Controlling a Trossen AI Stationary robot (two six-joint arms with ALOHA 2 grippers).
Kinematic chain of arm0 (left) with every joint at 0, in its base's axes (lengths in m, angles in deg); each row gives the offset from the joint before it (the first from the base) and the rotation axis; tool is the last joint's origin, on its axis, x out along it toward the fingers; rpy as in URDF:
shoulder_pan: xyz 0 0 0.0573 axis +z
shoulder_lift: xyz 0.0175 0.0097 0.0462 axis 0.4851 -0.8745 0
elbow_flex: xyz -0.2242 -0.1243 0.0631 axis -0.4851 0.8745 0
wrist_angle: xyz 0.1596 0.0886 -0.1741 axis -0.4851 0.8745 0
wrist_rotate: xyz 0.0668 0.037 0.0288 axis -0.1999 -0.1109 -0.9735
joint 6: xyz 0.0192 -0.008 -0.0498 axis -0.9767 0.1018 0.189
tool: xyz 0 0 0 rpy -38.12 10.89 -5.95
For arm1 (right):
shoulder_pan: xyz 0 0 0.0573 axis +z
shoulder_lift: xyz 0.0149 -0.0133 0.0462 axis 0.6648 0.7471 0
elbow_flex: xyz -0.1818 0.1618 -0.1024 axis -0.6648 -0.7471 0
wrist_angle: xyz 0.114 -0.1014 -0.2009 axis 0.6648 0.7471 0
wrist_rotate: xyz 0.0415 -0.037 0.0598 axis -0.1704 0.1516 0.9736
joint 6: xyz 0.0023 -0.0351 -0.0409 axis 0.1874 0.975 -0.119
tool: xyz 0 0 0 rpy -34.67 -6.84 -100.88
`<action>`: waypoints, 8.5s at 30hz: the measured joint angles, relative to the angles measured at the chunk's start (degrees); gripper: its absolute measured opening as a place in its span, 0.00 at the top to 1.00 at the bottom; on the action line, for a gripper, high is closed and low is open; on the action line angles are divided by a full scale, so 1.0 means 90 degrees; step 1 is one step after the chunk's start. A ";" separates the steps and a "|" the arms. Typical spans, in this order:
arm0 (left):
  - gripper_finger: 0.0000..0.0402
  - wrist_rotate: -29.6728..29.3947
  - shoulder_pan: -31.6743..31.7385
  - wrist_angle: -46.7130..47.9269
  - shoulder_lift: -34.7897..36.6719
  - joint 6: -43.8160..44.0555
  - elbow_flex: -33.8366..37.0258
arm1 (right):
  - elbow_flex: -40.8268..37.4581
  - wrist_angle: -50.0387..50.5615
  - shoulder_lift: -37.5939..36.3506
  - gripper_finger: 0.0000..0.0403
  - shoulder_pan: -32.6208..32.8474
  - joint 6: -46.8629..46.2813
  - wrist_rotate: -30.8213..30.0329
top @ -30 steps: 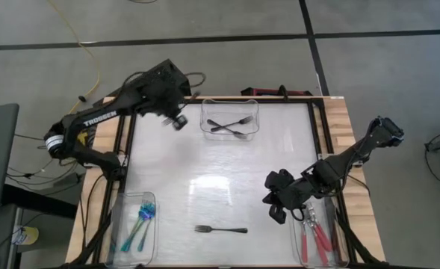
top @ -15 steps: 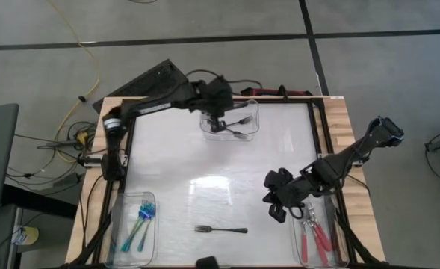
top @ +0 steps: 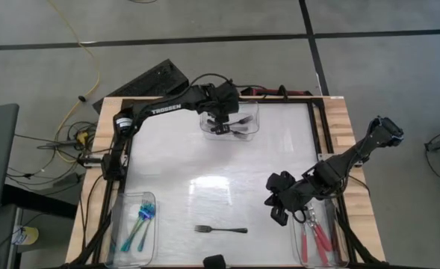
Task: Sort silverware by color (type)
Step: Put the black fork into the top transparent bin, then return to Home Position
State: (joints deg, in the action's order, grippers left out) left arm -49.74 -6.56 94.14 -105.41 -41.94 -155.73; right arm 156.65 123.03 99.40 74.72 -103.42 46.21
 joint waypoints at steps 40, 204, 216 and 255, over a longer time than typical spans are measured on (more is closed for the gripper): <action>0.64 0.0008 -0.5739 -0.3575 0.1258 0.3293 0.3634 | 0.0002 0.0419 0.0000 0.93 -0.0486 0.3776 0.1732; 1.00 0.1919 -0.1982 -0.4253 1.3005 0.2517 1.1451 | -0.7427 -0.6095 -0.6722 0.90 -0.3614 0.4322 0.0634; 1.00 0.1333 -0.1982 -0.2336 1.3000 0.3888 1.1440 | -0.7431 -0.5740 -0.6721 0.90 -0.3611 0.4325 0.0611; 1.00 -0.0732 -0.1955 -0.3405 1.3174 0.3845 1.1414 | -0.7444 -0.5142 -0.6717 0.89 -0.3610 0.4330 0.0599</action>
State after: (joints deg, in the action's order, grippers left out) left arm -56.33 -24.15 63.49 13.15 -7.34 -53.00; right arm 89.66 76.75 38.95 42.23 -64.45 51.60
